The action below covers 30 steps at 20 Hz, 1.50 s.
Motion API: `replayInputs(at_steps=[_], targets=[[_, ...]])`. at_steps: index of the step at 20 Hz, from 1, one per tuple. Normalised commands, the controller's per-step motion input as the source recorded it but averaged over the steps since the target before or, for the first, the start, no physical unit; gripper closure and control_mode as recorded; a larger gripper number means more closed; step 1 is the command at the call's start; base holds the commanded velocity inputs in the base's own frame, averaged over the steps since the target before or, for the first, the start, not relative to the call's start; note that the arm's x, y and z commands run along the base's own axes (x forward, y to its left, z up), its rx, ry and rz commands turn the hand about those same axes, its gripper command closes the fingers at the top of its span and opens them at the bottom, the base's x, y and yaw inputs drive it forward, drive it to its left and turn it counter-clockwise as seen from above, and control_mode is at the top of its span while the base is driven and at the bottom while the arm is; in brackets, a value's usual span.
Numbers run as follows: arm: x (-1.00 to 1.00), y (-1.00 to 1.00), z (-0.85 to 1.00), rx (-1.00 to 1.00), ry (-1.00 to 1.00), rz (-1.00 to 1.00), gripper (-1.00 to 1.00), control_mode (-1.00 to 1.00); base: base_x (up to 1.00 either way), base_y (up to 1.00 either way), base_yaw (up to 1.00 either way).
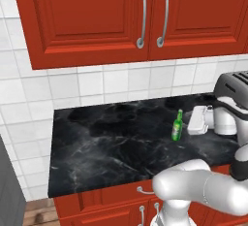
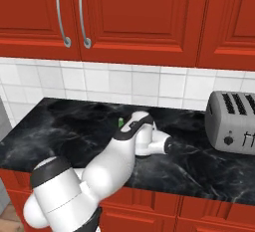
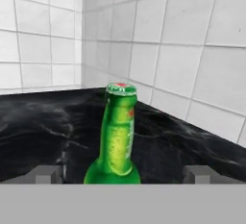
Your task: Place the drinks on the dining counter in a tight cluster.
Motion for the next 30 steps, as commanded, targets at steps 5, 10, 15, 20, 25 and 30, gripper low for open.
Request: replayInputs(at_steps=[5,10,15,20,25,30], targets=[[0.22,0.0,-0.12,0.0,0.0,0.01,-1.0,-1.0,0.0,0.0,0.0],[0.01,0.03,-0.07,0.0,0.0,0.02,-1.0,-1.0,0.0,0.0,0.0],[-0.05,0.07,-0.01,0.0,0.0,0.0,-1.0,-1.0,0.0,0.0,0.0],[0.0,0.16,0.0,0.0,0.0,0.0,-1.0,-1.0,0.0,0.0,0.0],[0.0,0.22,0.0,0.0,0.0,0.0,-1.0,-1.0,0.0,0.0,0.0],[0.07,0.05,0.0,0.03,0.01,0.0,-1.0,-1.0,0.0,0.0,0.0]])
